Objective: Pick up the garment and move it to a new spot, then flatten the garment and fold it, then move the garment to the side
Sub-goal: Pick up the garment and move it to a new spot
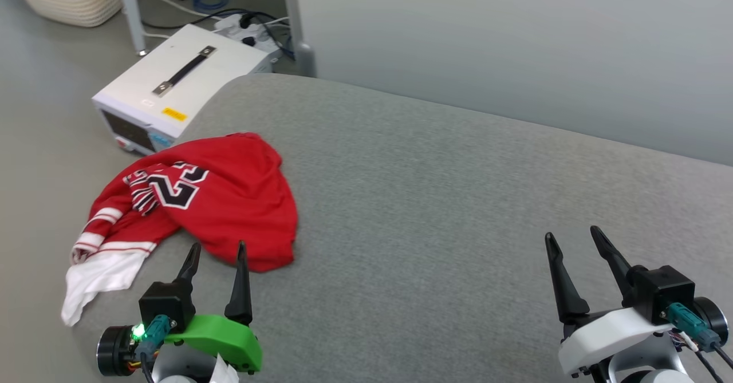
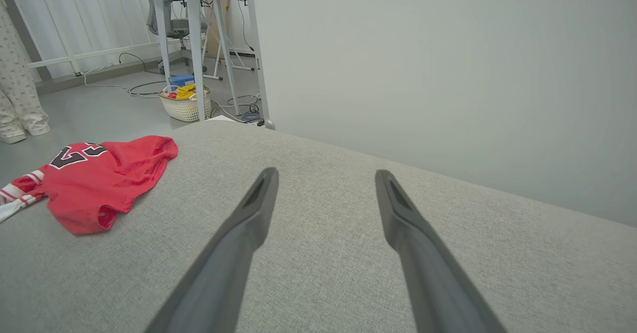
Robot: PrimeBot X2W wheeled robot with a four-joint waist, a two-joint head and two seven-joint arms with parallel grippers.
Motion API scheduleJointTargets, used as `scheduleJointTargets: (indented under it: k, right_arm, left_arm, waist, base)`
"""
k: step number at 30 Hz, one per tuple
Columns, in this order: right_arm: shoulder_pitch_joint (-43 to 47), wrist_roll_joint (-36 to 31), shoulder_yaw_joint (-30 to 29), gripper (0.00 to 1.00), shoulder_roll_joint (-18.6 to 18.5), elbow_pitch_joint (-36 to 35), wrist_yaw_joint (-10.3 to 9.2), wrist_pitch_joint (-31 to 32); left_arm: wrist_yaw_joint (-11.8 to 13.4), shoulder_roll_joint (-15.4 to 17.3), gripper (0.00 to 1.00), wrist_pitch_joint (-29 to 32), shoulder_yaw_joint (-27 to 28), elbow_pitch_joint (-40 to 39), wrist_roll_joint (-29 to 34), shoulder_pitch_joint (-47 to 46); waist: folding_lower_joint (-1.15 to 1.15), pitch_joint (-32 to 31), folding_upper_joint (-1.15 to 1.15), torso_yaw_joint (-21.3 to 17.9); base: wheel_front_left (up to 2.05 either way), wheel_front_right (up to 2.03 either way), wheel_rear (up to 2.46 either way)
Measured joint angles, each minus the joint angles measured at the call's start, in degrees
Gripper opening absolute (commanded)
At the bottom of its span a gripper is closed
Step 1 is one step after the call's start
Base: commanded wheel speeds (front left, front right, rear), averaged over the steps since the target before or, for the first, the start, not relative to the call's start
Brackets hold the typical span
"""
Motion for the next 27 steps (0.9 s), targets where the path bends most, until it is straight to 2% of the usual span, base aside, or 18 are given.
scheduleJointTargets:
  k: [16, 27]
  right_arm:
    - [-0.05, -0.40, 2.44, 1.00, 0.03, -0.11, 0.00, -0.26]
    - [-0.05, 0.05, 3.36, 1.00, 0.03, -1.32, 0.00, -0.35]
  left_arm:
    - [-1.35, 0.00, 1.00, -1.82, 0.37, 1.14, -0.01, -0.54]
    - [-1.85, -0.01, 1.00, -3.13, 0.13, 2.21, -0.47, -1.24]
  waist:
    - [0.00, -0.03, 0.00, 11.80]
    - [0.00, -0.24, 0.00, 16.11]
  base:
    - [-0.03, -0.03, -0.03]
    - [-0.05, -0.05, -0.05]
